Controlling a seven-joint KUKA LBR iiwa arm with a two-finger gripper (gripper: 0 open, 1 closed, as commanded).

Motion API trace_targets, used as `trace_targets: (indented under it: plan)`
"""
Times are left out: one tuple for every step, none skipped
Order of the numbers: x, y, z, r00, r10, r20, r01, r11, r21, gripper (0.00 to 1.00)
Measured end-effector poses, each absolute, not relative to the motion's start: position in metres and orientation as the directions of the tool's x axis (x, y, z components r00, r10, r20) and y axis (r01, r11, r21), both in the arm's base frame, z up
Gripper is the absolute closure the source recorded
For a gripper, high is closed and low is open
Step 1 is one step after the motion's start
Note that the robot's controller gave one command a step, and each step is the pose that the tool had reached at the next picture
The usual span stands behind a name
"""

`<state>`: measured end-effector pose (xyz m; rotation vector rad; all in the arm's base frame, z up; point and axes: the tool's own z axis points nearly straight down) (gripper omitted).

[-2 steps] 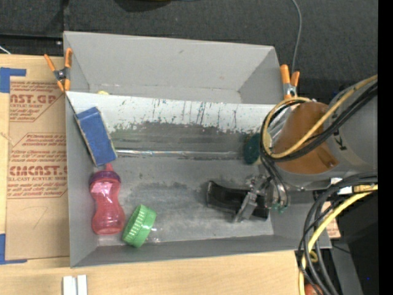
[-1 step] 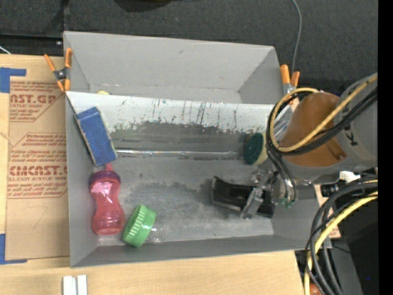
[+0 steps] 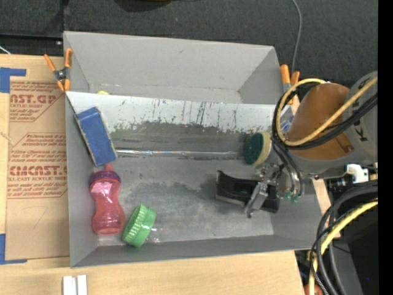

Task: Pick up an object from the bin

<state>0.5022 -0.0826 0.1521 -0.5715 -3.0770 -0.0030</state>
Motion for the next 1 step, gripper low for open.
trace_targets:
  plan:
    - [0.501,-0.0821,0.1779,-0.933,0.358,0.017,0.358,0.934,-0.001,1.0]
